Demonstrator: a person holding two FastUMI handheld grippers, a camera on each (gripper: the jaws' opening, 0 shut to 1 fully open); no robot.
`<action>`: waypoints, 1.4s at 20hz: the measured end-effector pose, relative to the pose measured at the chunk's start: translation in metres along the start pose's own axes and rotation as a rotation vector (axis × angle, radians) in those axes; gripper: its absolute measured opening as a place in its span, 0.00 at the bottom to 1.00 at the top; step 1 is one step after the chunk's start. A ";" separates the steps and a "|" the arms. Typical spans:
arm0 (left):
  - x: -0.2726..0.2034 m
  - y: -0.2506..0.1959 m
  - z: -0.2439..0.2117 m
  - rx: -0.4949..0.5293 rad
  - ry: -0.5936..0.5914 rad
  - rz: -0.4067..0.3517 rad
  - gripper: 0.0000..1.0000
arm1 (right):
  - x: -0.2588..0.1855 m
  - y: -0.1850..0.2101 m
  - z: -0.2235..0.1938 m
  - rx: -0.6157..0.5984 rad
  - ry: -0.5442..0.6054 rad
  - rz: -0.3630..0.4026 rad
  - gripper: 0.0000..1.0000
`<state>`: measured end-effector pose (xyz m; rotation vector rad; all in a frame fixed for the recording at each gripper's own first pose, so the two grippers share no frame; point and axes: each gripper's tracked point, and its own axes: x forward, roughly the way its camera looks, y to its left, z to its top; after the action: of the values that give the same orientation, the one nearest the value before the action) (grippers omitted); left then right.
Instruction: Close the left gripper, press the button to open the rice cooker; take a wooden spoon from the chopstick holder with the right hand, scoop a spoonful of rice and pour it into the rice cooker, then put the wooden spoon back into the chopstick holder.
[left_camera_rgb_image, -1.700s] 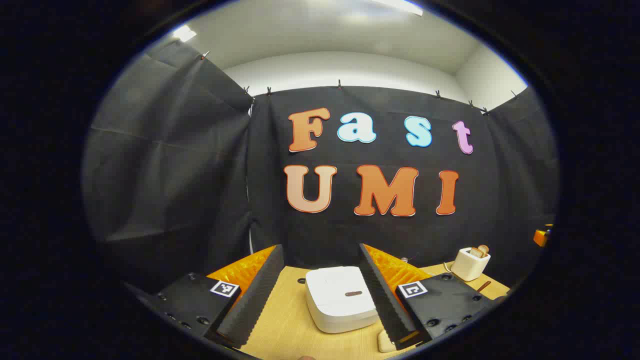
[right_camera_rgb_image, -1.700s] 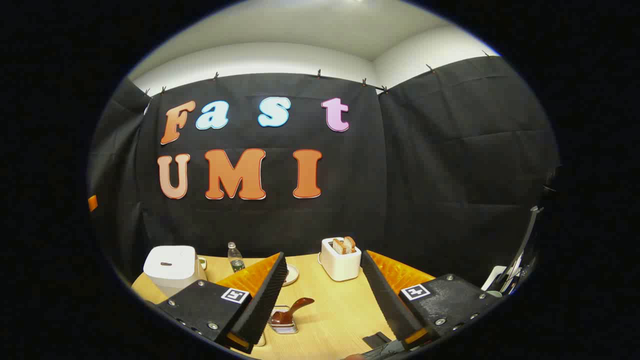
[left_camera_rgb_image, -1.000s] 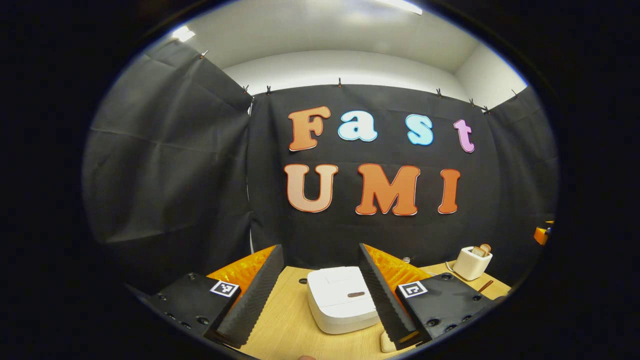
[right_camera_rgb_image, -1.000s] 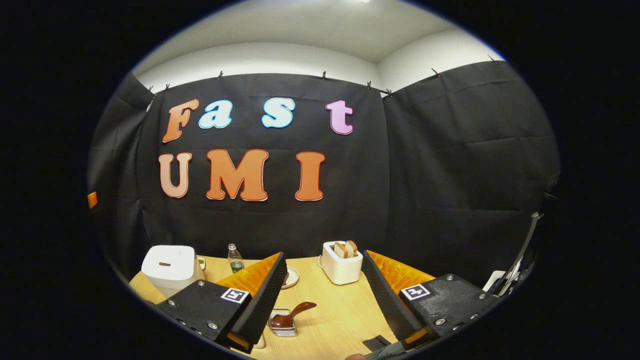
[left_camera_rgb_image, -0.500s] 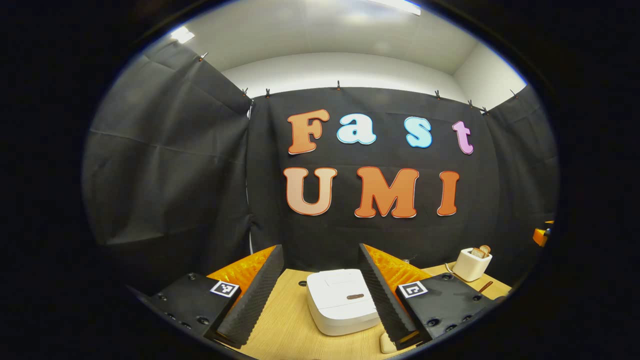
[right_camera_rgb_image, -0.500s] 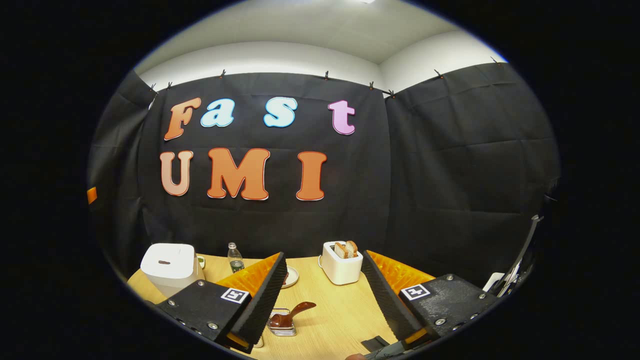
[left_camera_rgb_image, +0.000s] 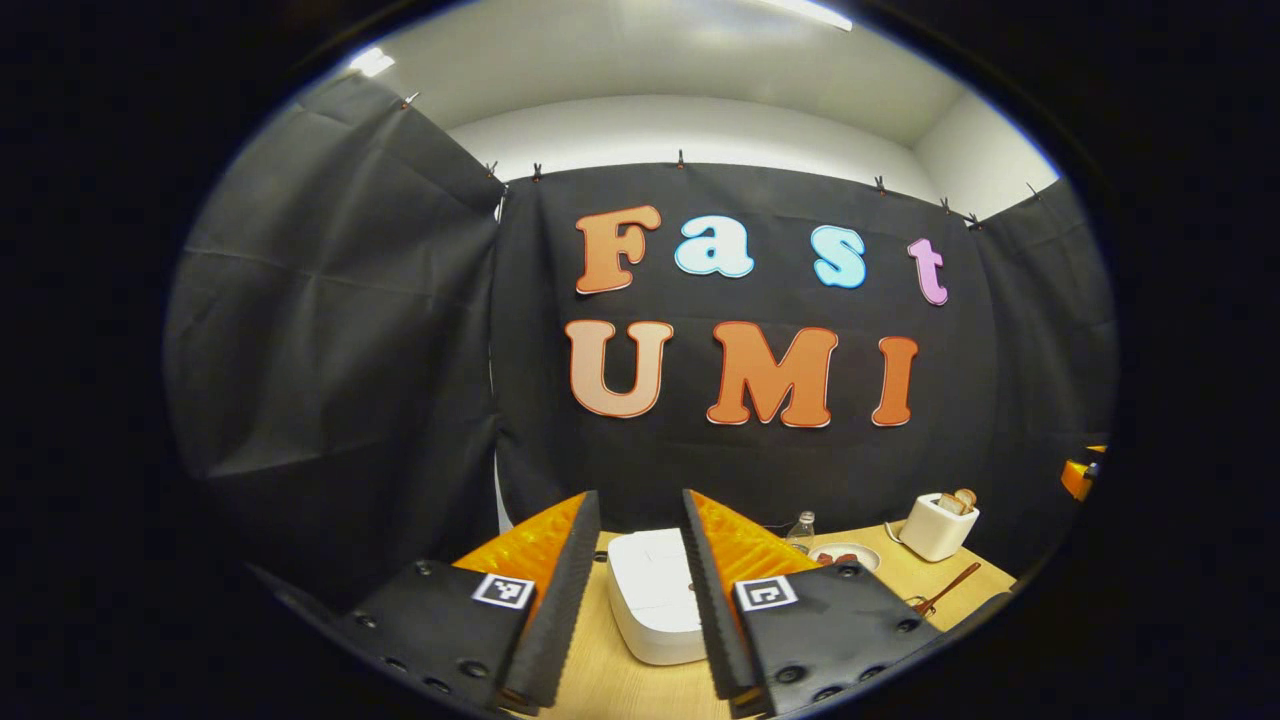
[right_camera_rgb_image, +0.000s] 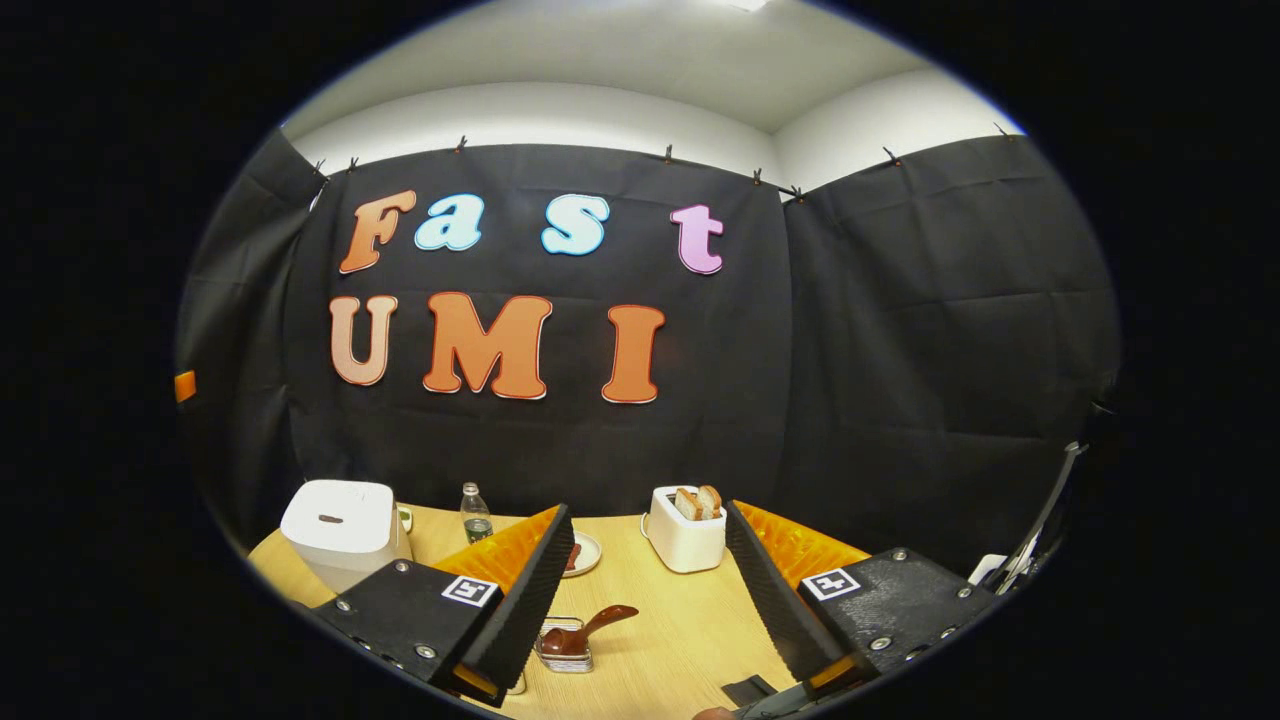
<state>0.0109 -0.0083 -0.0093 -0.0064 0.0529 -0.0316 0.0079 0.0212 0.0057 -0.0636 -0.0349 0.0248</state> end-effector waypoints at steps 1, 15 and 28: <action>0.001 0.000 -0.002 0.006 0.011 0.004 0.42 | -0.001 0.001 -0.001 -0.002 0.001 0.000 0.95; 0.102 -0.083 -0.080 -0.029 0.207 -0.236 0.05 | -0.001 -0.019 -0.028 -0.029 0.058 -0.066 0.95; 0.201 -0.088 -0.238 -0.014 0.533 -0.249 0.05 | -0.015 -0.089 -0.053 -0.064 0.137 -0.234 0.95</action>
<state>0.1965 -0.1038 -0.2570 -0.0186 0.5857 -0.2815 -0.0030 -0.0717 -0.0420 -0.1246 0.0940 -0.2141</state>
